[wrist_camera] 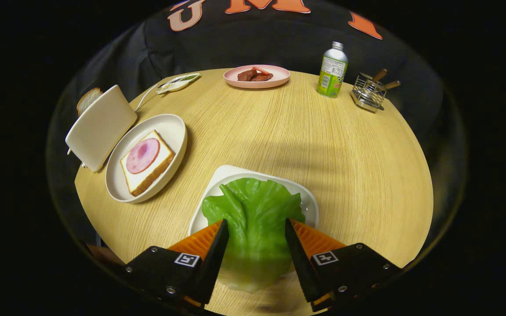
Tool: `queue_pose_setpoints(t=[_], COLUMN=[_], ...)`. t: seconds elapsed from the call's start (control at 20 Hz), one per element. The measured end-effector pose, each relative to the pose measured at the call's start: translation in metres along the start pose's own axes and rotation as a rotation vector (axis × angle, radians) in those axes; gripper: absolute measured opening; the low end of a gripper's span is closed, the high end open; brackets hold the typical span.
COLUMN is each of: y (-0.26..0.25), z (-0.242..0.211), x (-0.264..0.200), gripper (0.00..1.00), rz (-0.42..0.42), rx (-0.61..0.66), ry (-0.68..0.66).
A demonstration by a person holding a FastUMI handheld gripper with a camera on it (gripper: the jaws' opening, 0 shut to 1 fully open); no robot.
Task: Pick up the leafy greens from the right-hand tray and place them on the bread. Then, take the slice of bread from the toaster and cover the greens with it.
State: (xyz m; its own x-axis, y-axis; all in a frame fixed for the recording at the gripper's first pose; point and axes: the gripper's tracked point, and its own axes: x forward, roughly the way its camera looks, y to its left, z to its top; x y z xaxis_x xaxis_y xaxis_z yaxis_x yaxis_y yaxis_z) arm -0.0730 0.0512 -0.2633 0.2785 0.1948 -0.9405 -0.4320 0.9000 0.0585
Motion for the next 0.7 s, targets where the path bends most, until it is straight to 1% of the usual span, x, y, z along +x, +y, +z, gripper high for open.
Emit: queue_pose_setpoints(t=[0.1,0.2,0.25,0.3,0.35,0.45,0.7], y=[-0.003,-0.007,-0.008,-0.008,-0.007,0.001,0.022], z=[0.002,0.003,0.003,0.004,0.005,0.014,0.045], x=[0.0,0.002,0.002,0.002,0.002,-0.004,-0.026], gripper=[0.69,0.51,0.36,0.3,0.14,0.09,0.09], rz=[-0.006,-0.013,-0.017,-0.018,-0.014,0.013,0.056], rx=[0.017,0.041,0.054,0.075,0.085,0.098,0.073], ry=[0.0,-0.001,-0.001,0.001,-0.004,-0.037,-0.127])
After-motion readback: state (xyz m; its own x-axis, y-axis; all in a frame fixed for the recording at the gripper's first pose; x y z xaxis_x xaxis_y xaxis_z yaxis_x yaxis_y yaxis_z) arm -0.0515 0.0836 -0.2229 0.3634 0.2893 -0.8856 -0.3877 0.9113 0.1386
